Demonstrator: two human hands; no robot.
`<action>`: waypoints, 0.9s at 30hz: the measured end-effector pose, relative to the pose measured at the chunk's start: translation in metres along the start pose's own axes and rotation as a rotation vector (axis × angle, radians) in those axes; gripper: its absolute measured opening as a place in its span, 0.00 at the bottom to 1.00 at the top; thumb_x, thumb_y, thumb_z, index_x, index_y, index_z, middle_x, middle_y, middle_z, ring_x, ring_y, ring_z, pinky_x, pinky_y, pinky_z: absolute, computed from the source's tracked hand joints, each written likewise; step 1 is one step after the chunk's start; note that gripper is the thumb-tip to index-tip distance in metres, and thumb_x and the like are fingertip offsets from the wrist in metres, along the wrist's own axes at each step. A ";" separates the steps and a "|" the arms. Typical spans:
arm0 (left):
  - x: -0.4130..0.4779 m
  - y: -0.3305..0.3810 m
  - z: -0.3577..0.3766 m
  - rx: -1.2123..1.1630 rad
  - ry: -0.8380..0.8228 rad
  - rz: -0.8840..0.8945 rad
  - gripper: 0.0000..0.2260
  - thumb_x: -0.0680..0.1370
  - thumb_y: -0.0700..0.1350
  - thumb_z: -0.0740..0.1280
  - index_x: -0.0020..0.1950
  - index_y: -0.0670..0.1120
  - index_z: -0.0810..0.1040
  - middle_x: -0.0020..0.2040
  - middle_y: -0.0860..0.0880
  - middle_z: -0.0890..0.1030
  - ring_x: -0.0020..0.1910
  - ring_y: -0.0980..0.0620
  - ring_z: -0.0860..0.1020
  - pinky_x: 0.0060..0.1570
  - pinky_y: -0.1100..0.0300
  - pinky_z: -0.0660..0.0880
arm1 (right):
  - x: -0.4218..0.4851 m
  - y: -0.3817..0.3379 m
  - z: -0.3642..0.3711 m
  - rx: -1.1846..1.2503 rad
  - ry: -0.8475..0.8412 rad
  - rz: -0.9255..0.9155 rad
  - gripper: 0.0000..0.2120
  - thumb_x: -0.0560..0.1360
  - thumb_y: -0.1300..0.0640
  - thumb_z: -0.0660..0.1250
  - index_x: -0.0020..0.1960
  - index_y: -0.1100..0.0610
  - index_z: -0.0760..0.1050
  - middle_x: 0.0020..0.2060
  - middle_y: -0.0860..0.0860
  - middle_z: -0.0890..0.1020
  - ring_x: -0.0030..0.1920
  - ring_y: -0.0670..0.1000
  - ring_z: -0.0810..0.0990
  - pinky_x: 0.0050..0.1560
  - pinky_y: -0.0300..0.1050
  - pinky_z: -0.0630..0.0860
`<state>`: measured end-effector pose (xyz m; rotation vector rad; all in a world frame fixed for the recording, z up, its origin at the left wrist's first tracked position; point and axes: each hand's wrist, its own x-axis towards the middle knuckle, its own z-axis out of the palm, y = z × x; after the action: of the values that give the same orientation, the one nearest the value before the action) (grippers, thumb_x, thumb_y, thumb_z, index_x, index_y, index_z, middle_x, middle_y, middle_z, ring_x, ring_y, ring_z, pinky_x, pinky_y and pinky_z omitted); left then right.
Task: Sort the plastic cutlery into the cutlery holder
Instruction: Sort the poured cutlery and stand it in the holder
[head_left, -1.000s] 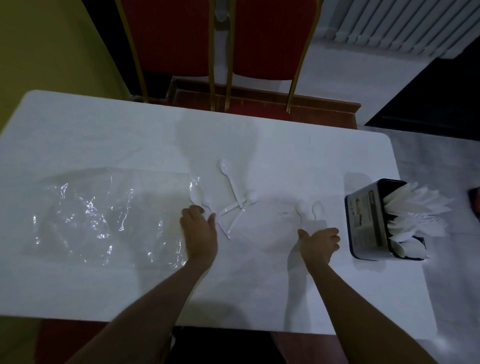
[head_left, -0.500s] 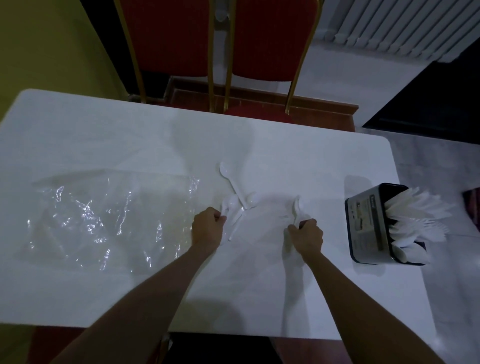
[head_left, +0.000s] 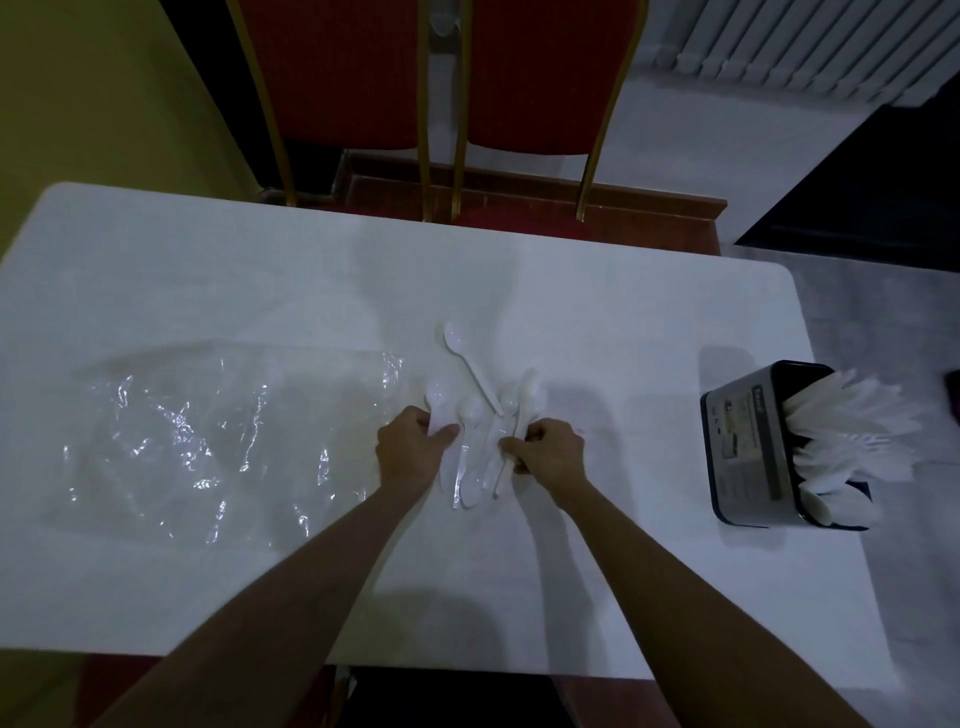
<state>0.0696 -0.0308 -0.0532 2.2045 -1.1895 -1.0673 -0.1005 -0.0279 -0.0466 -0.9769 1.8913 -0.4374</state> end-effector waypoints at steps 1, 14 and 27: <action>0.001 0.000 0.003 0.037 -0.028 0.006 0.13 0.69 0.49 0.74 0.47 0.42 0.80 0.42 0.47 0.82 0.43 0.47 0.79 0.43 0.59 0.71 | 0.001 -0.002 0.005 -0.027 0.014 -0.010 0.11 0.66 0.57 0.77 0.32 0.55 0.76 0.33 0.55 0.83 0.35 0.55 0.84 0.44 0.51 0.83; -0.004 0.007 0.018 0.166 -0.191 0.075 0.15 0.68 0.49 0.76 0.44 0.40 0.78 0.40 0.46 0.79 0.40 0.46 0.77 0.39 0.59 0.68 | 0.012 0.007 -0.019 -0.109 0.098 0.046 0.14 0.67 0.60 0.73 0.29 0.60 0.71 0.30 0.61 0.80 0.39 0.63 0.84 0.42 0.58 0.82; 0.005 -0.013 0.000 0.146 -0.128 0.007 0.09 0.72 0.44 0.70 0.38 0.39 0.76 0.36 0.44 0.78 0.40 0.43 0.79 0.38 0.59 0.68 | 0.056 -0.075 0.020 -0.482 0.005 -0.292 0.12 0.73 0.57 0.69 0.52 0.63 0.75 0.51 0.61 0.80 0.51 0.61 0.80 0.45 0.46 0.74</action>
<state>0.0785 -0.0279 -0.0640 2.2674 -1.3691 -1.1683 -0.0641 -0.1159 -0.0400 -1.5817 1.9041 -0.1471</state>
